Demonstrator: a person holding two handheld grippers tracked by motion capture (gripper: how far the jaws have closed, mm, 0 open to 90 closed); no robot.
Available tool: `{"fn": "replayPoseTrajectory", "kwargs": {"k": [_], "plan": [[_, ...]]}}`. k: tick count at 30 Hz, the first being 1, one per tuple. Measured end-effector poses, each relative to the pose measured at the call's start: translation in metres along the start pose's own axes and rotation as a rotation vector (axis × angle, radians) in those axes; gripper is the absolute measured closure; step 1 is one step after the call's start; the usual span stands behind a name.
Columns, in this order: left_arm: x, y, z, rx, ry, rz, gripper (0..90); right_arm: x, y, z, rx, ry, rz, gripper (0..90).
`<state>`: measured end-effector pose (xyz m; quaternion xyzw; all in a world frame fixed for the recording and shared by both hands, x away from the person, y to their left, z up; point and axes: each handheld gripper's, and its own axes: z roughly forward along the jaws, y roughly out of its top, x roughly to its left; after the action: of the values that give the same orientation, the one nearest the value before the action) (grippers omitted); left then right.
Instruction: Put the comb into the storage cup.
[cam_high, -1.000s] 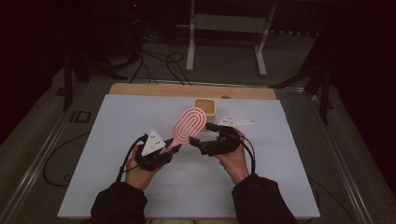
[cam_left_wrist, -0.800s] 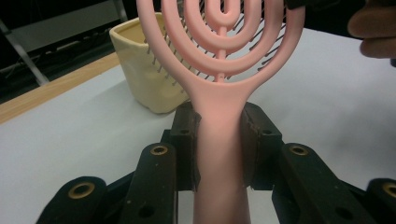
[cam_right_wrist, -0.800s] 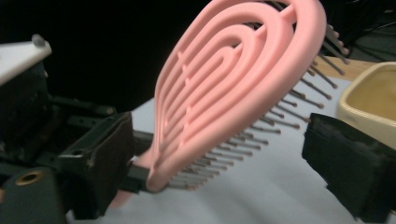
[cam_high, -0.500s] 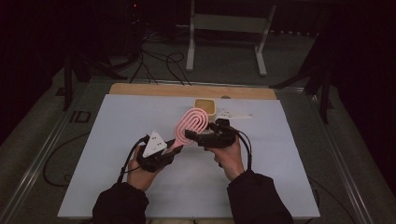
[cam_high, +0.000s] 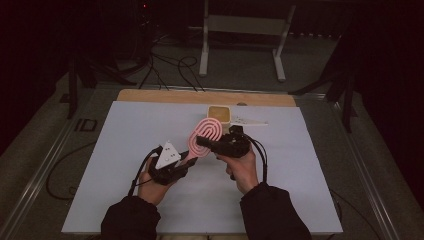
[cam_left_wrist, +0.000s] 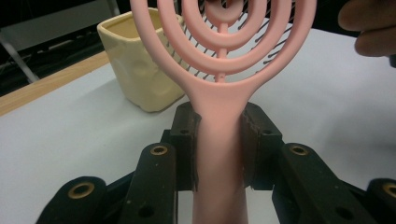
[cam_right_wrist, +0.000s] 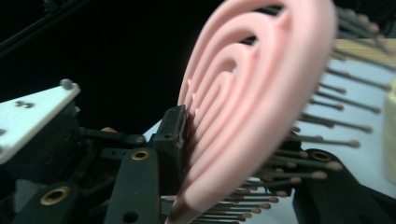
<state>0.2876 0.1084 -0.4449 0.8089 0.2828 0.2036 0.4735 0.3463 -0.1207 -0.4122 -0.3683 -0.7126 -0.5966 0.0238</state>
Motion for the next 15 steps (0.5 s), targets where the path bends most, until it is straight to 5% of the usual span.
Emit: {"fn": "replayPoseTrajectory", "kwargs": {"k": [6, 15], "plan": [[0.000, -0.002, 0.003, 0.010, -0.007, -0.002, 70.3, 0.007, 0.000, 0.002, 0.004, 0.037, -0.023, 63.2], [0.002, -0.003, 0.002, 0.003, 0.005, 0.000, 69.5, 0.012, -0.002, 0.004, -0.013, 0.014, -0.005, 63.6]]}}
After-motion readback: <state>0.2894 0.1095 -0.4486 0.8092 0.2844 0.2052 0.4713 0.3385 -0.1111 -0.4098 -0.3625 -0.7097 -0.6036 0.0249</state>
